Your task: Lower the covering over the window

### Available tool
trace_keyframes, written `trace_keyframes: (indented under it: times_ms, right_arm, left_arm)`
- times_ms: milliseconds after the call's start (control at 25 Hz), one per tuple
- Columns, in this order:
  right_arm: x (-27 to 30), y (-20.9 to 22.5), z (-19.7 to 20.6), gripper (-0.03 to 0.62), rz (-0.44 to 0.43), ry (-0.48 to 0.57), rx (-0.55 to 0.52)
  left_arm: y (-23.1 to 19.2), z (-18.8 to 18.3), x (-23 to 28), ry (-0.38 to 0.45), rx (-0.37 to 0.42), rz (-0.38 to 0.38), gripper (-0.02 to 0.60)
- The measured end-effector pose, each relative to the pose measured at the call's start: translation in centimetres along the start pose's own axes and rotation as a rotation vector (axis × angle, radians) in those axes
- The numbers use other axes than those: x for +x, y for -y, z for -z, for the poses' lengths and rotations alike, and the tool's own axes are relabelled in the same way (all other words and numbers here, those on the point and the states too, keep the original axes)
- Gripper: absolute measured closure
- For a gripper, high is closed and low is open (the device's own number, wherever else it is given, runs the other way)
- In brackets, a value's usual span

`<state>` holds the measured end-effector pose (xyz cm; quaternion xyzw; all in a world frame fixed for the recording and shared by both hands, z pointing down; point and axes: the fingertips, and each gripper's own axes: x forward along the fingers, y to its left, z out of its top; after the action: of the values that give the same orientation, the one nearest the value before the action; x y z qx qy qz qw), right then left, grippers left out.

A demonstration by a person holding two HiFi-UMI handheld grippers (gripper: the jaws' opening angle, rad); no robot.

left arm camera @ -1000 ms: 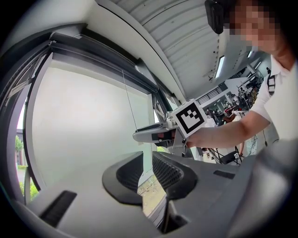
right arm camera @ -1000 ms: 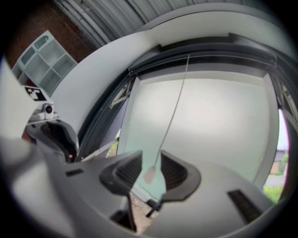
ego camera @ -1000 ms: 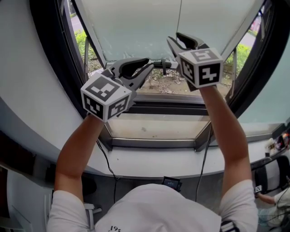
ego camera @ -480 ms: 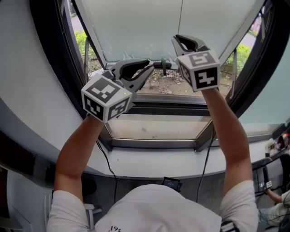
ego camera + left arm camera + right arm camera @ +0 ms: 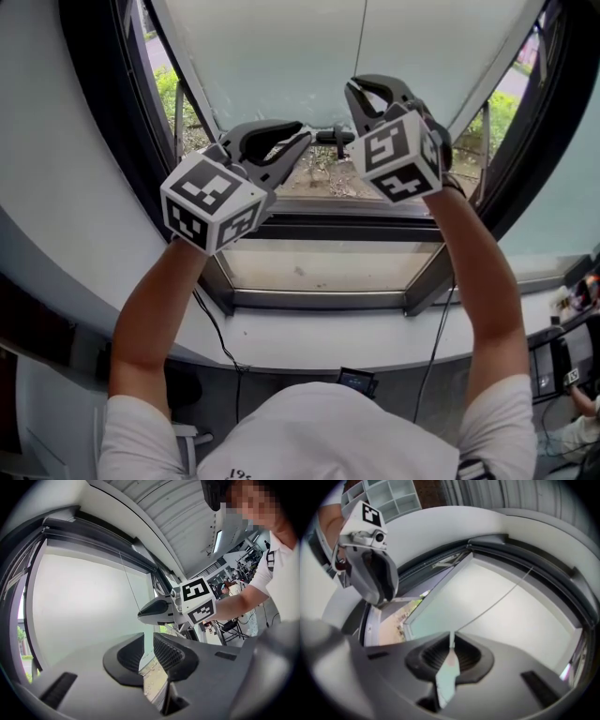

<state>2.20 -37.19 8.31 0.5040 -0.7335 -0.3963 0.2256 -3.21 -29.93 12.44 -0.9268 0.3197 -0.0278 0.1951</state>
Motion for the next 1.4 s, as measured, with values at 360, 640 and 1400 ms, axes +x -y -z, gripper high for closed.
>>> trace_keyframes:
  times_ms: [360,640,1400]
  right_arm:
    - [-0.5,-0.8,0.2,0.554,-0.068,-0.063,-0.079]
    - [-0.5,-1.9,2.0,0.553,-0.065,-0.149,-0.228]
    - [-2.0,-9.1,7.8,0.553,-0.211,-0.301,-0.38]
  left_arm:
    - [-0.6,0.2,-0.1,-0.007,0.012,-0.014,0.523]
    - [-0.9,0.7,0.3,-0.024,0.032,-0.012,0.523]
    - [-0.8,-0.9,-0.1,-0.066,0.253,-0.074,0.469]
